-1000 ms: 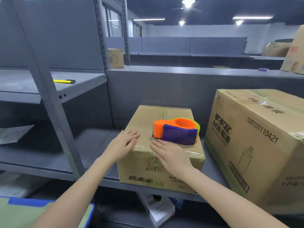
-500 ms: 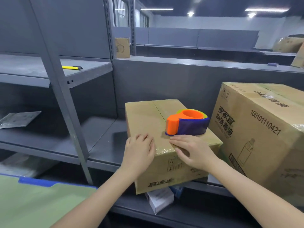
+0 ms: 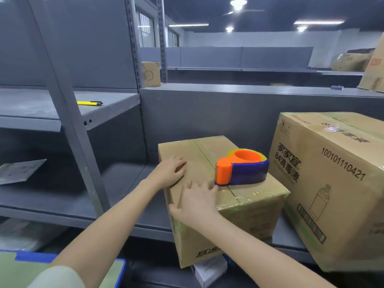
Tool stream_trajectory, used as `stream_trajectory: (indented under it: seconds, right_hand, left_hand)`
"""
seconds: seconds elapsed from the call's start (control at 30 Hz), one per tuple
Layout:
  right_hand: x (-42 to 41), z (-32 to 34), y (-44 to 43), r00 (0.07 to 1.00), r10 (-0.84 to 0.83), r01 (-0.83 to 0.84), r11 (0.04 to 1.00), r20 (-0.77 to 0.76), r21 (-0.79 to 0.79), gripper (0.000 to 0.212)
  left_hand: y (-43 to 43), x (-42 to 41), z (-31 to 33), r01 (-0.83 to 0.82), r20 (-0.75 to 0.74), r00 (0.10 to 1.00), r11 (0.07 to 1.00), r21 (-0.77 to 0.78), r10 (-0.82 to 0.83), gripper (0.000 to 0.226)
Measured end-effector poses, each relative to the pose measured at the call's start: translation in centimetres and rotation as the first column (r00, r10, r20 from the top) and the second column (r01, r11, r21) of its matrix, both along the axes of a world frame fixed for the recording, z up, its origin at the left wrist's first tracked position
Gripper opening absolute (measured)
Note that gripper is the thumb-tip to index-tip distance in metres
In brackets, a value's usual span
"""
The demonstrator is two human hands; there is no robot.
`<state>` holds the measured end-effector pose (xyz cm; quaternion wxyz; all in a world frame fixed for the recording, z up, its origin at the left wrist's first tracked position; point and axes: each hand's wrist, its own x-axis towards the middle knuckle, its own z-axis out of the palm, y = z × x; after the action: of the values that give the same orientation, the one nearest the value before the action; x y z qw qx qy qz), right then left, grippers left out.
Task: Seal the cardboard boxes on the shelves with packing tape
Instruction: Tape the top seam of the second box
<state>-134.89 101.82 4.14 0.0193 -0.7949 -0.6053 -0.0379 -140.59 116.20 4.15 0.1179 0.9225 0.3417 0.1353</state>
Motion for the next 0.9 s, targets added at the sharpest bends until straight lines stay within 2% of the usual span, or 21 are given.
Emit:
stream_trajectory:
  seconds: [0.1,0.33,0.4,0.5,0.6,0.67,0.77,0.83,0.9]
  right_hand:
    - [0.5,0.5,0.1,0.999,0.031,-0.032,0.997,-0.007,-0.065,0.067]
    - [2.6,1.7,-2.2,0.988,0.155,-0.156,0.985,-0.02,-0.068,0.053]
    - [4.4,1.7,-3.5,0.974,0.225,-0.227,0.97,-0.033,-0.09,0.059]
    - [7.9,1.7,-5.7,0.946,0.28,-0.306,0.938,-0.165,-0.161,0.075]
    - [11.1,2.3,-8.0,0.899,0.315,-0.381,0.904,-0.304,-0.193,0.078]
    - [13.0,2.8,-9.3,0.892,0.303,-0.394,0.885,-0.336,-0.247,0.079]
    - [14.7,3.5,-10.5,0.912,0.257,-0.358,0.878,-0.319,-0.318,0.08]
    - [14.4,3.3,-10.6,0.938,0.254,-0.319,0.898,-0.235,-0.302,0.078]
    - [12.7,2.2,-10.3,0.958,0.247,-0.272,0.943,-0.144,-0.193,0.076]
  left_hand:
    - [1.2,0.4,-0.6,0.023,-0.109,0.994,0.999,0.039,-0.019,0.045]
    - [-0.7,0.7,-1.8,-0.082,-0.068,0.994,0.992,0.1,0.089,0.046]
    - [-2.4,0.9,-2.1,-0.153,-0.061,0.985,0.981,0.116,0.16,0.047]
    - [-5.5,1.1,-2.5,-0.253,-0.062,0.961,0.949,0.188,0.269,0.051]
    - [-9.1,1.6,-2.8,-0.29,-0.069,0.942,0.898,0.332,0.329,0.059]
    - [-11.3,2.0,-2.9,-0.283,-0.085,0.935,0.871,0.402,0.343,0.066]
    - [-12.5,2.4,-2.4,-0.227,-0.113,0.948,0.878,0.421,0.299,0.075]
    - [-11.4,2.3,-1.7,-0.167,-0.097,0.971,0.914,0.369,0.217,0.064]
    - [-9.5,1.7,-1.0,-0.106,-0.081,0.988,0.954,0.282,0.134,0.05]
